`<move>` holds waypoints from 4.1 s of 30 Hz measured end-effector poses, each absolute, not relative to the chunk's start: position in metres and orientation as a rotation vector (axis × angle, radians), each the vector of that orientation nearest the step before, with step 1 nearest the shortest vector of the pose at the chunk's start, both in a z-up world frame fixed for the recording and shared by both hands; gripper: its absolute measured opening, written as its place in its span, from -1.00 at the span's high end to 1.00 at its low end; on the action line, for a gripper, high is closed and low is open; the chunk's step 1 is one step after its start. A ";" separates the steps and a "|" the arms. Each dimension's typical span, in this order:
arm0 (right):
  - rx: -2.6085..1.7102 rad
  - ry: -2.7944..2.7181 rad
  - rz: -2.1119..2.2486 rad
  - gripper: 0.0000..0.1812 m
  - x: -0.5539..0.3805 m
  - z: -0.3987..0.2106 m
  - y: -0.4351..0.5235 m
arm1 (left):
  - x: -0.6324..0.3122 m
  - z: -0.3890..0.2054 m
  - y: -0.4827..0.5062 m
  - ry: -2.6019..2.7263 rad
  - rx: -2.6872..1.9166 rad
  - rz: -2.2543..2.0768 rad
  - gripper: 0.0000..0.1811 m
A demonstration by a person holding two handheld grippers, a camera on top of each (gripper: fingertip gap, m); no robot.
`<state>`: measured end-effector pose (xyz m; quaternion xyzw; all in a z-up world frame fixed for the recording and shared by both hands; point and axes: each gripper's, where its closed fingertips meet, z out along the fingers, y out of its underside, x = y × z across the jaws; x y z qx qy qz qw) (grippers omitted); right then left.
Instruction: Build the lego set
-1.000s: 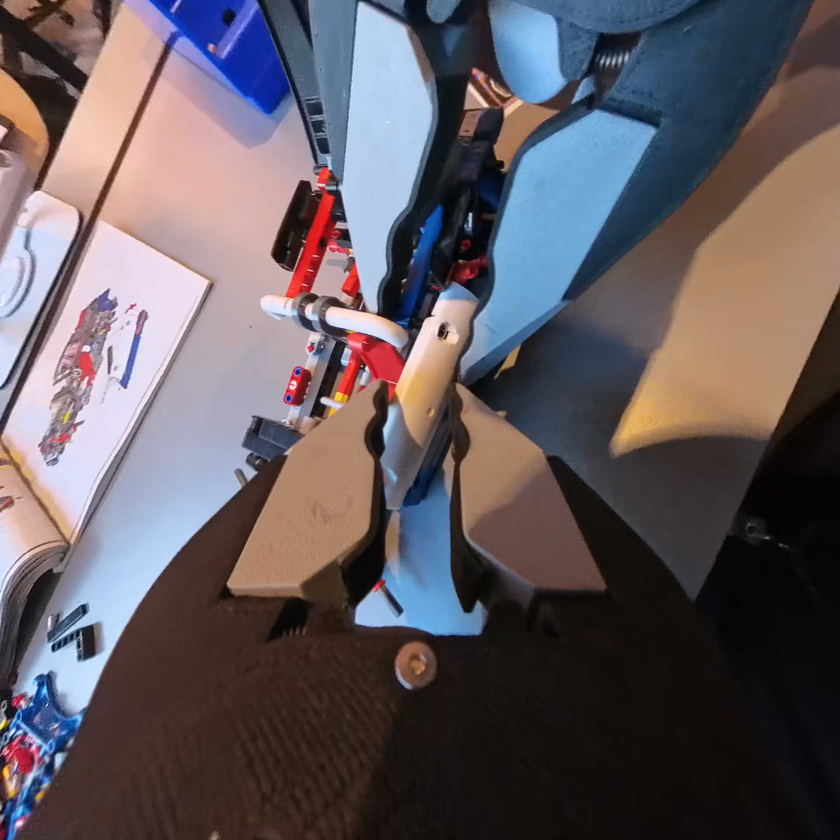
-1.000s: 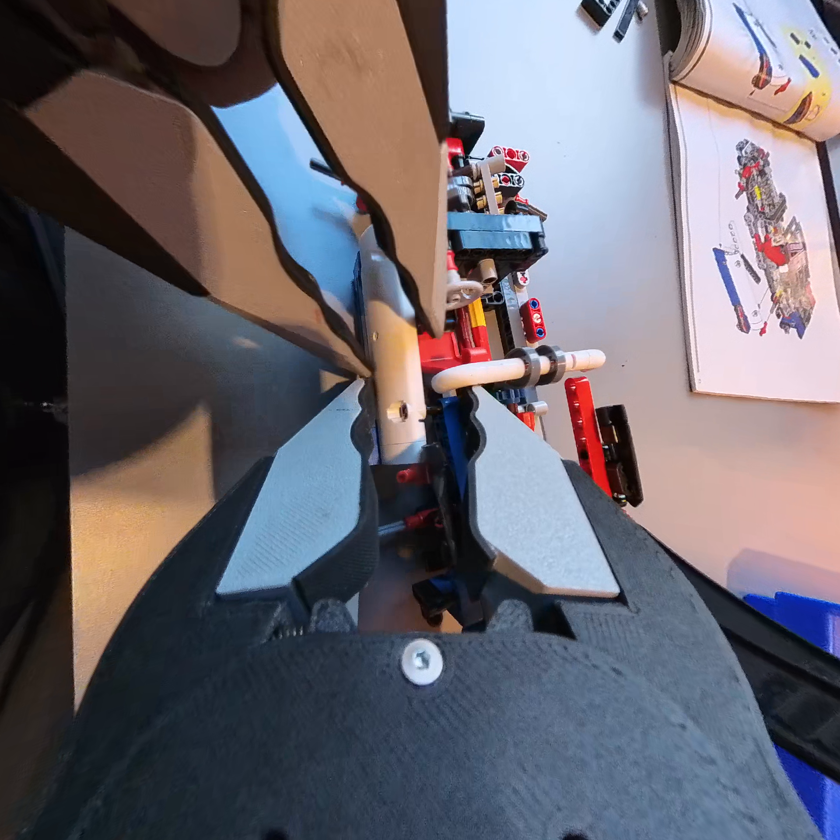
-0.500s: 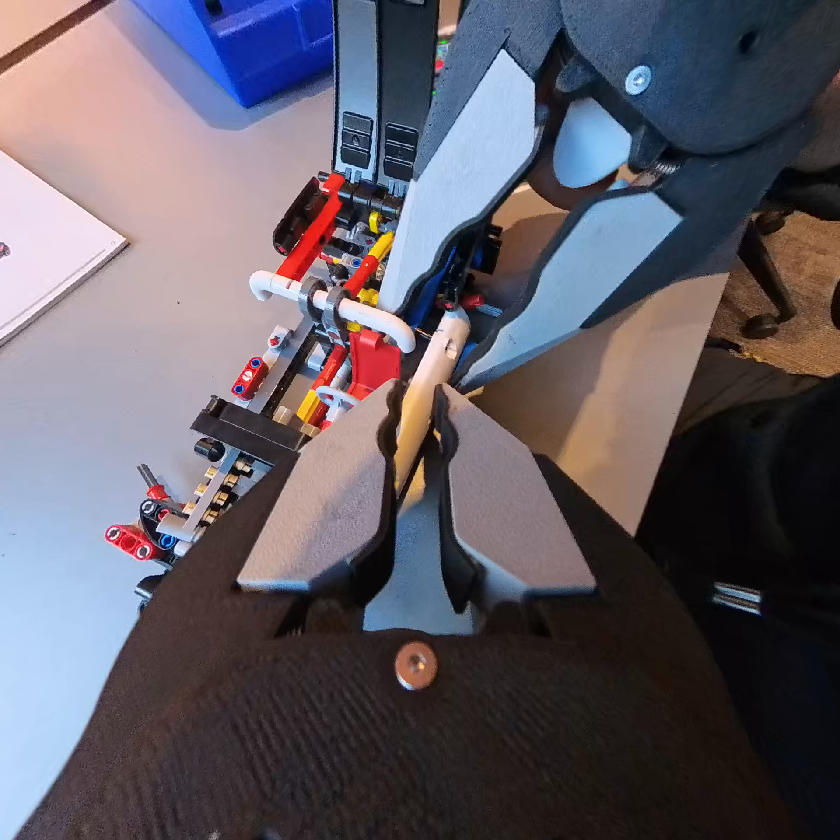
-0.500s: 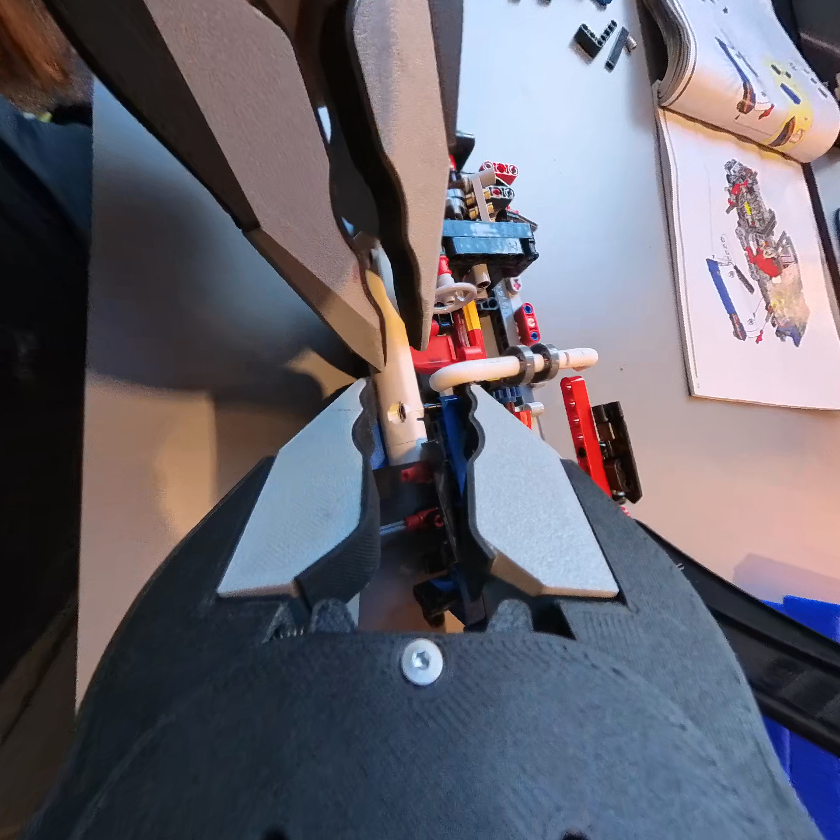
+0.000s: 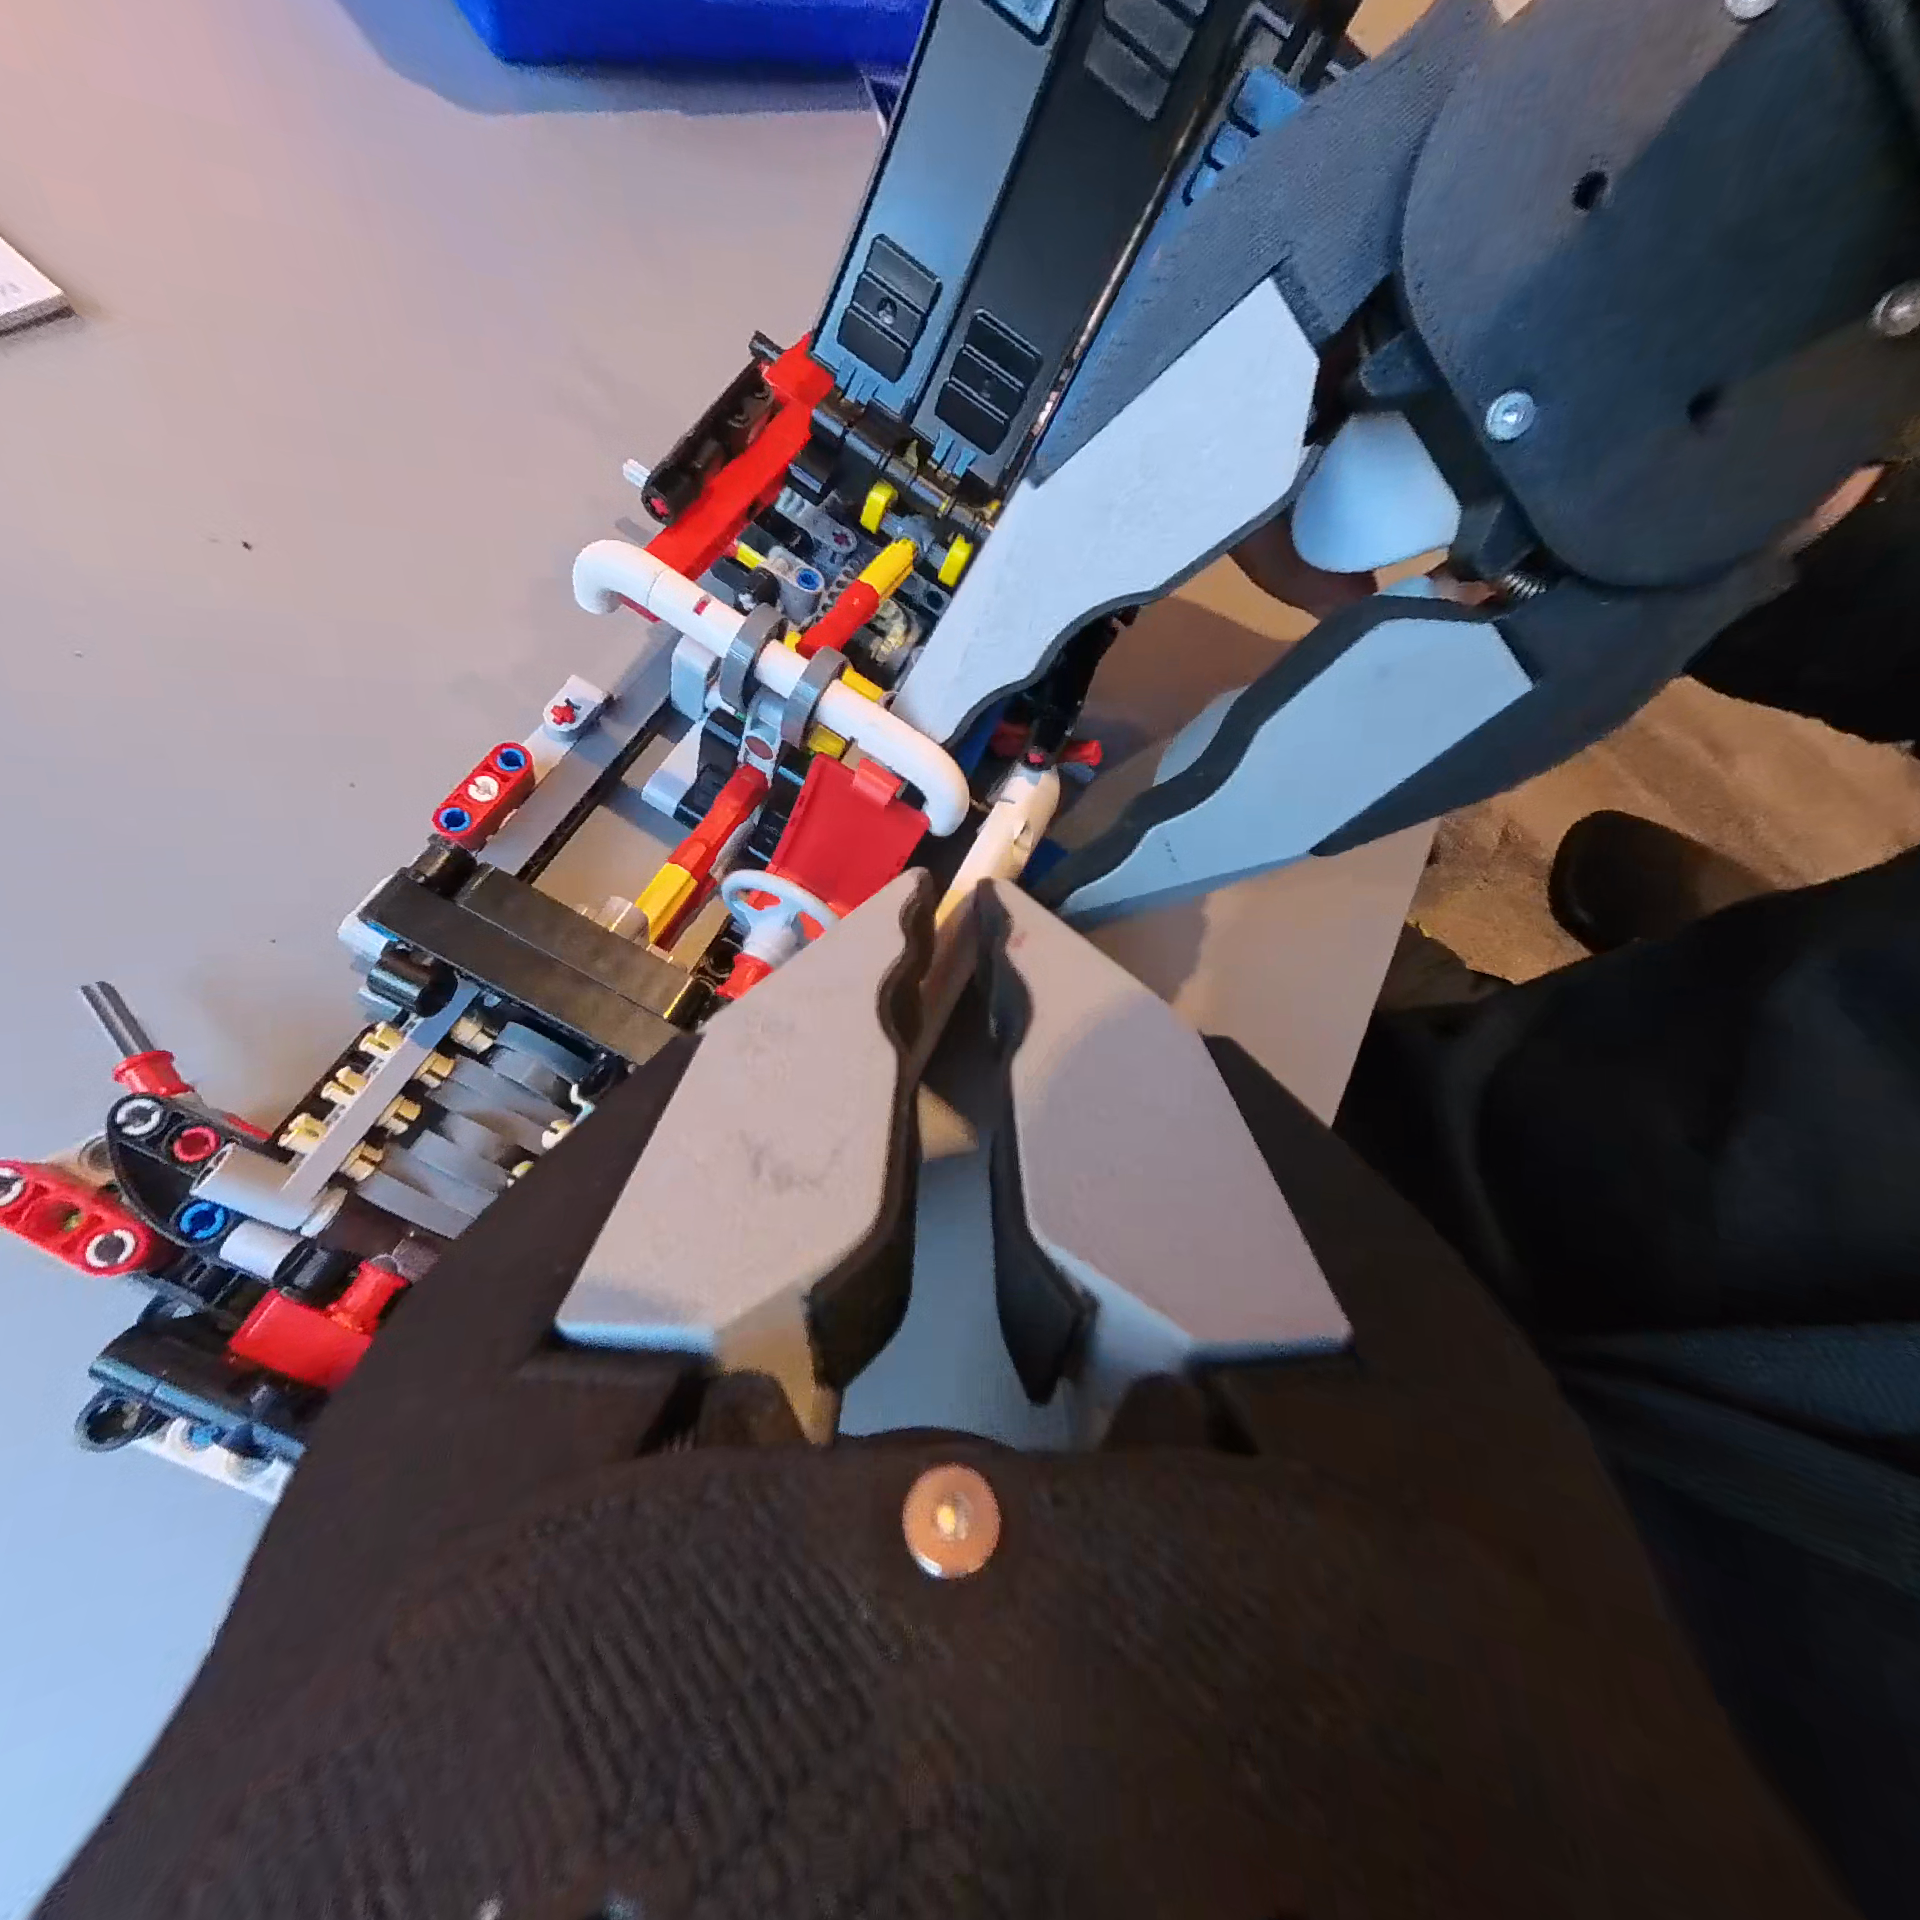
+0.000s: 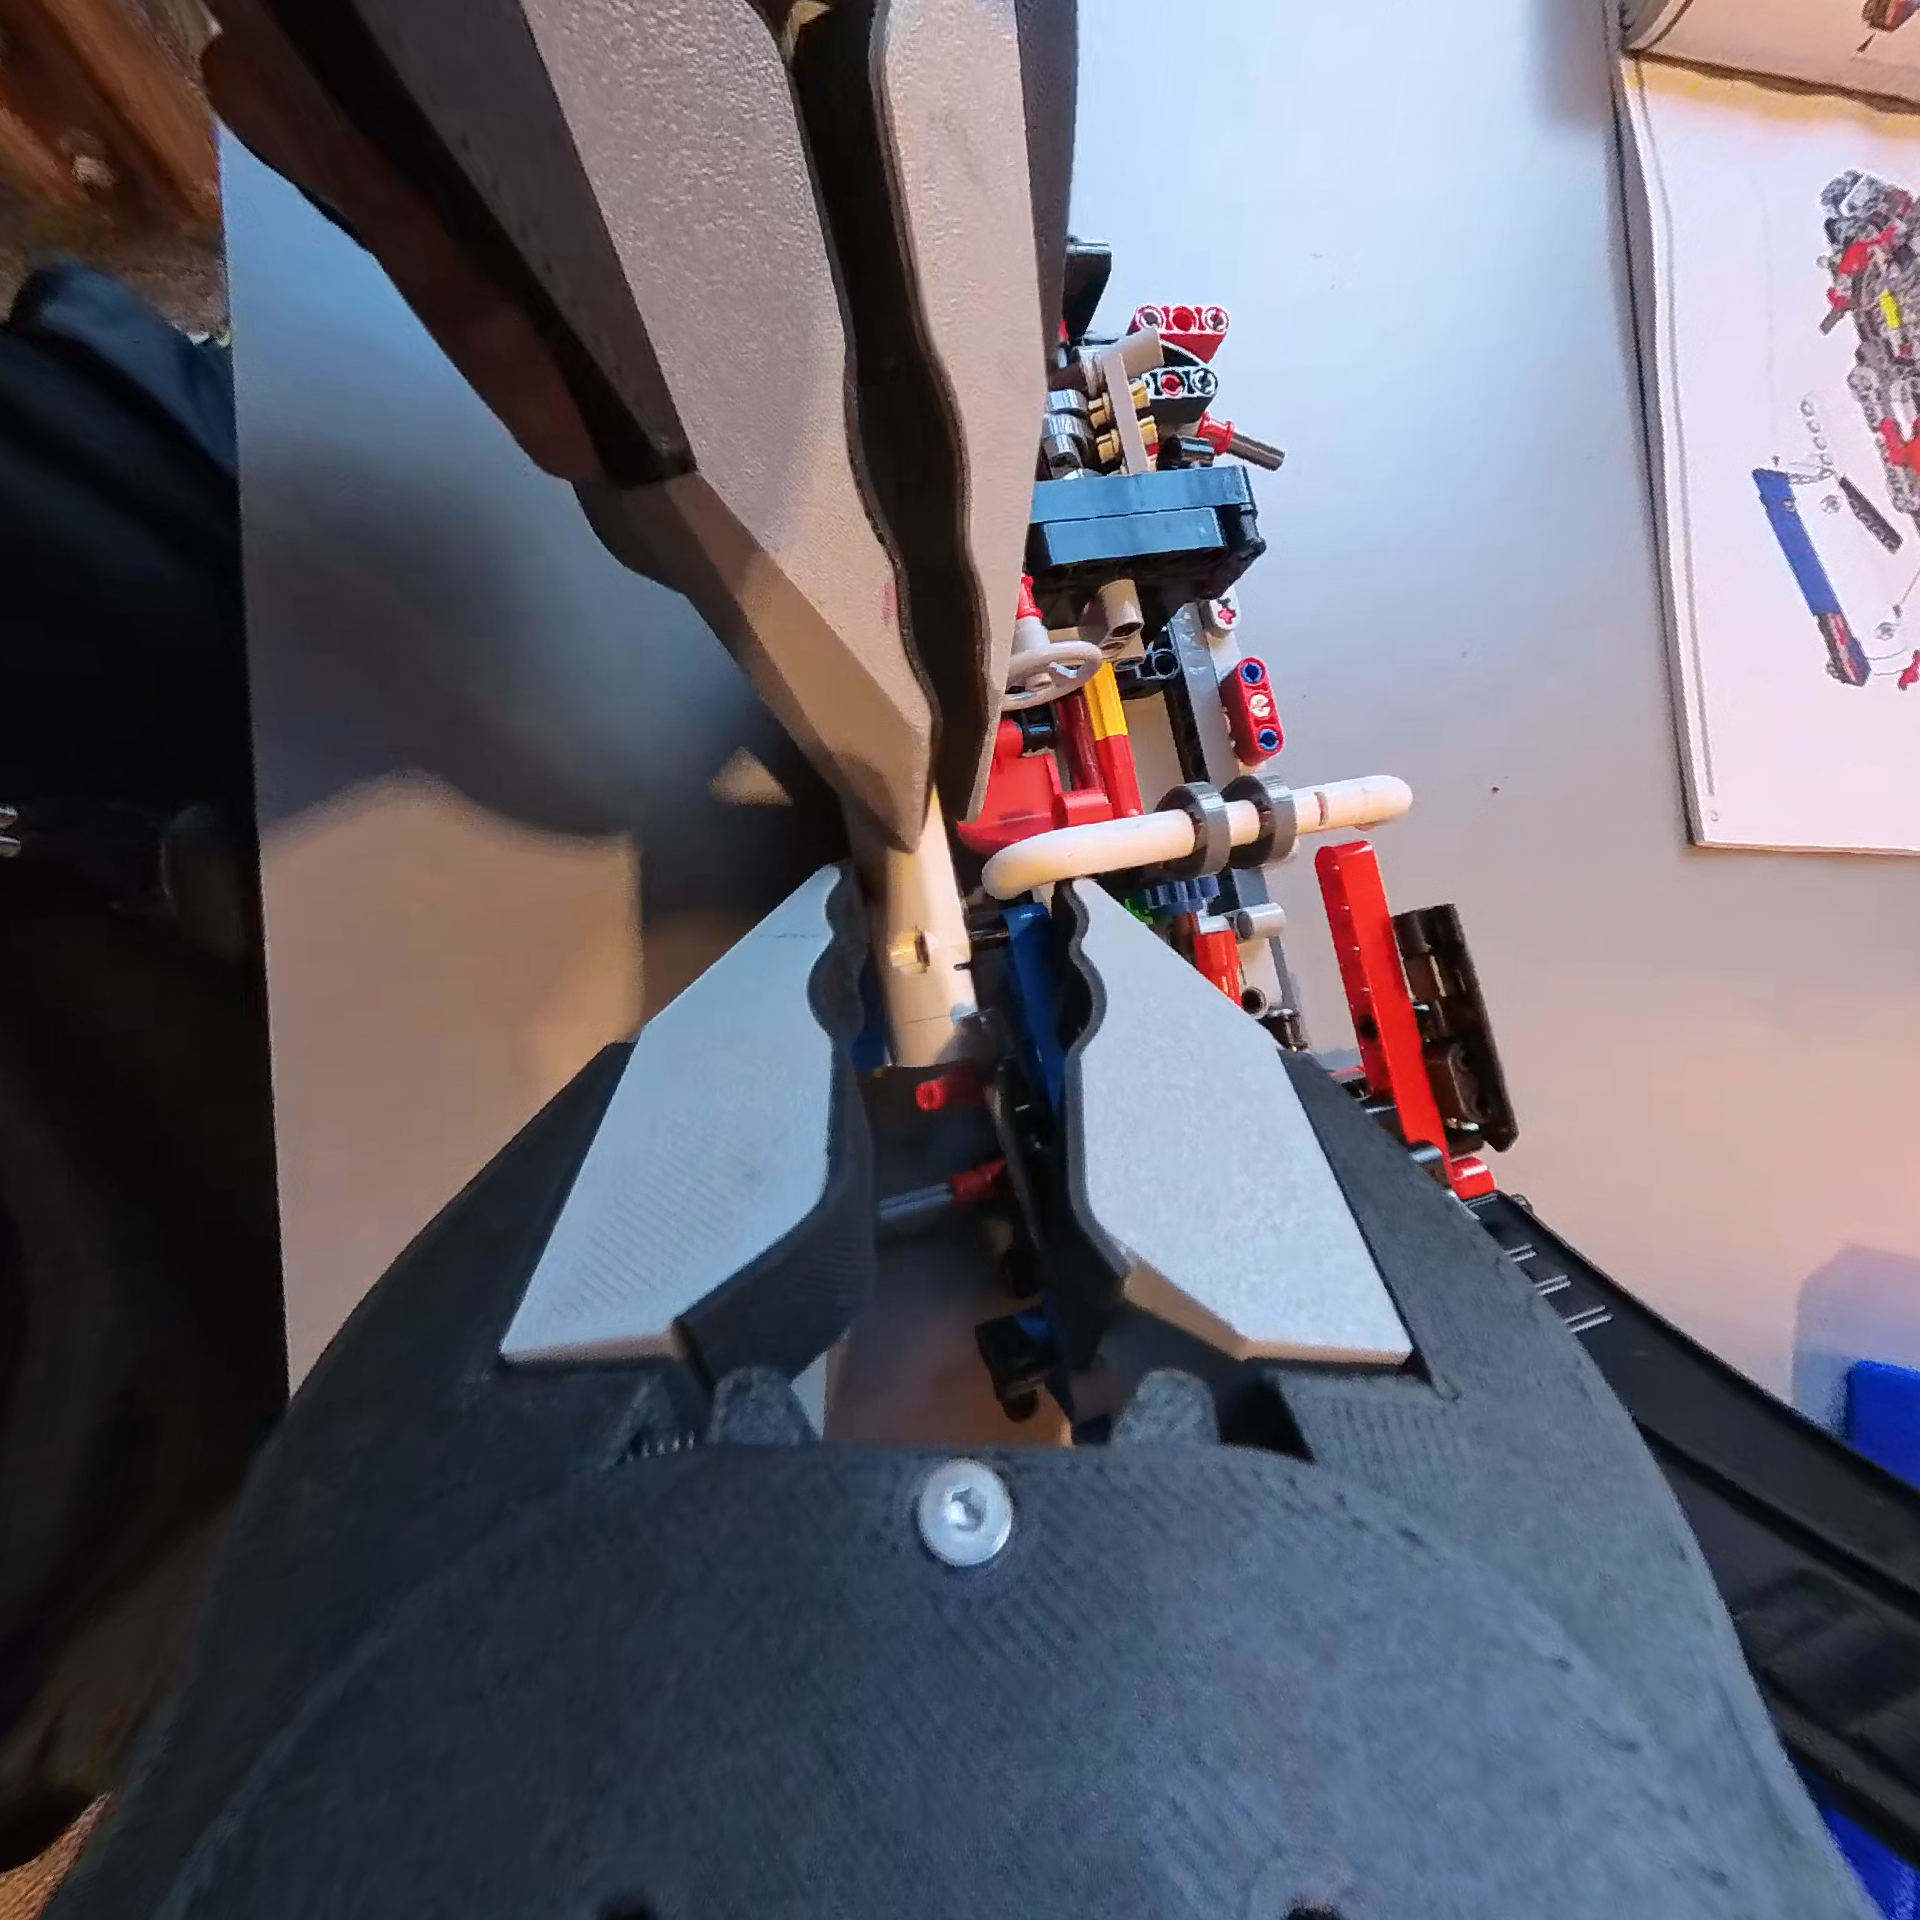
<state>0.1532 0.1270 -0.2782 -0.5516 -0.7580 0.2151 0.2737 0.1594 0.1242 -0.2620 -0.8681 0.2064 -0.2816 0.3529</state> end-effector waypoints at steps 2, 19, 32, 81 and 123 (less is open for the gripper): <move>-1.465 -2.058 0.590 0.63 0.153 -0.278 0.124 | 0.156 -0.256 0.131 0.507 -2.195 -0.684 1.00; -1.444 -2.083 0.614 0.65 0.151 -0.278 0.121 | 0.156 -0.255 0.112 0.860 -2.249 -0.651 0.74; -1.435 -2.088 0.615 0.65 0.152 -0.278 0.121 | 0.155 -0.264 0.113 0.996 -2.306 -0.547 0.91; -1.527 -2.195 0.549 0.59 0.149 -0.279 0.129 | 0.158 -0.268 0.114 0.759 -2.416 -0.830 0.96; -1.528 -1.651 1.100 0.85 0.262 -0.252 0.114 | 0.176 -0.239 0.145 1.050 -2.159 -0.334 0.63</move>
